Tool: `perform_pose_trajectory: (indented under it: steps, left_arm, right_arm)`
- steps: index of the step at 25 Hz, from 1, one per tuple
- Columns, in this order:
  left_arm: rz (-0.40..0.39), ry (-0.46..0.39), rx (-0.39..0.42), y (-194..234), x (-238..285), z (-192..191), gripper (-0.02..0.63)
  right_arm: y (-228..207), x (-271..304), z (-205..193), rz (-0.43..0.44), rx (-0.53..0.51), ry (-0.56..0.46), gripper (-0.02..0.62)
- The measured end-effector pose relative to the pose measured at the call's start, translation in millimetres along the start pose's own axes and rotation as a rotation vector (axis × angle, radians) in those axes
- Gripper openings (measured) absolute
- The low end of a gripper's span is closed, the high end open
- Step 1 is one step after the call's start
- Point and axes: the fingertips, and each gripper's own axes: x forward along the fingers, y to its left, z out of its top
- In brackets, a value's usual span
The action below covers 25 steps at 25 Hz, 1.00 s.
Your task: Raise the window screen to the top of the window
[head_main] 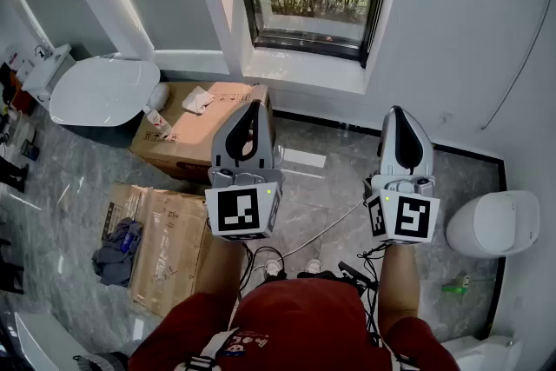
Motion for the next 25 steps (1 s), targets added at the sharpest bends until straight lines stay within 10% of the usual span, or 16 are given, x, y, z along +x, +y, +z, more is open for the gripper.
perform_pose_trajectory:
  steps: [25]
  left_arm:
    - [0.057, 0.015, -0.023, -22.2, 43.7, -28.2, 0.005]
  right_arm:
    - [-48.4, 22.4, -40.6, 0.031, -0.007, 0.046, 0.009]
